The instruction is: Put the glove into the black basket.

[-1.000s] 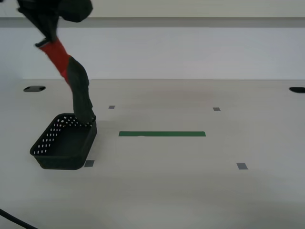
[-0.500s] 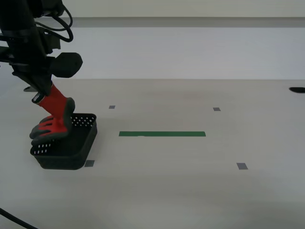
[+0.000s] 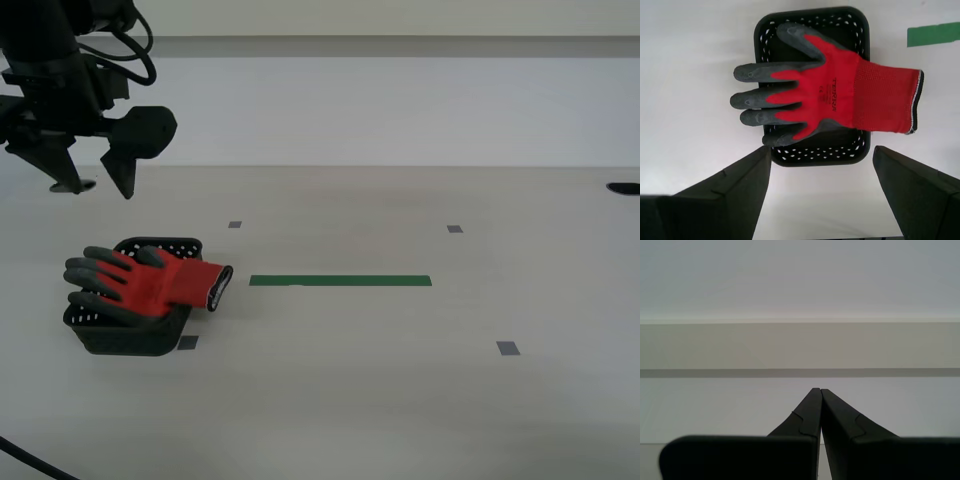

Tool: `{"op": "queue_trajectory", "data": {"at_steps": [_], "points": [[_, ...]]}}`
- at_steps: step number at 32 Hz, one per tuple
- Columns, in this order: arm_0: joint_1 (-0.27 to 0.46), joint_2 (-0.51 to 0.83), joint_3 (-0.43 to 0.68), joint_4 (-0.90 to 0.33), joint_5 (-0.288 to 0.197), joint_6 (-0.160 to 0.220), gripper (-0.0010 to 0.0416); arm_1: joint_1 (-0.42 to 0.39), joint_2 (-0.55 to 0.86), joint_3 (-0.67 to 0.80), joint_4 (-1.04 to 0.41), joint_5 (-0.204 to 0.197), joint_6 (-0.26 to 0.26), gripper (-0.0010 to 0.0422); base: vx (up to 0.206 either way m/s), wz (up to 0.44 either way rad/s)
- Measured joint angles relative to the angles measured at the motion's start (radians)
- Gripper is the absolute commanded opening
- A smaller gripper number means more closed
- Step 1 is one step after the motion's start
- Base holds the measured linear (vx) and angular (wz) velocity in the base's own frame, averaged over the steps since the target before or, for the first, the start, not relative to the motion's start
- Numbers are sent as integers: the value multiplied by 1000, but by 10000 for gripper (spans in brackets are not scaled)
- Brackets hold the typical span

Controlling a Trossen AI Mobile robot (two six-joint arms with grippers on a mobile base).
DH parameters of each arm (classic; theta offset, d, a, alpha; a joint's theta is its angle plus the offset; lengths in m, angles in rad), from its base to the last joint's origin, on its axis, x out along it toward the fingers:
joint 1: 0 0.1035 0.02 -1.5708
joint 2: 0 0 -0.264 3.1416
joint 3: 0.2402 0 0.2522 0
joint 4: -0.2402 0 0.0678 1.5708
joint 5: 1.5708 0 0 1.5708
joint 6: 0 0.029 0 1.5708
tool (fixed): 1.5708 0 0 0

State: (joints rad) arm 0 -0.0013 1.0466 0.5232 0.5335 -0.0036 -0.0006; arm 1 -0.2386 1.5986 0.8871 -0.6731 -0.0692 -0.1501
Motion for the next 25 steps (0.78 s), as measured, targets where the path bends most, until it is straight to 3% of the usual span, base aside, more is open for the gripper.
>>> {"op": "queue_trajectory", "data": {"at_steps": [1,4,5,6,8,25], "points": [[0,0,0,0,0,0,1,0,1,19,-4,0,-32,259,0,0],[0,0,0,0,0,0,1,1,0,50,-1,0,-63,193,0,0],[1,0,0,0,0,0,1,1,0,67,-5,0,-64,102,0,0],[0,0,0,0,0,0,1,1,0,75,-8,0,-65,48,0,0],[1,0,0,1,0,0,1,1,0,80,-6,0,-65,7,0,0],[0,0,0,0,0,0,1,2,0,82,-5,0,-65,18,0,0]]}}
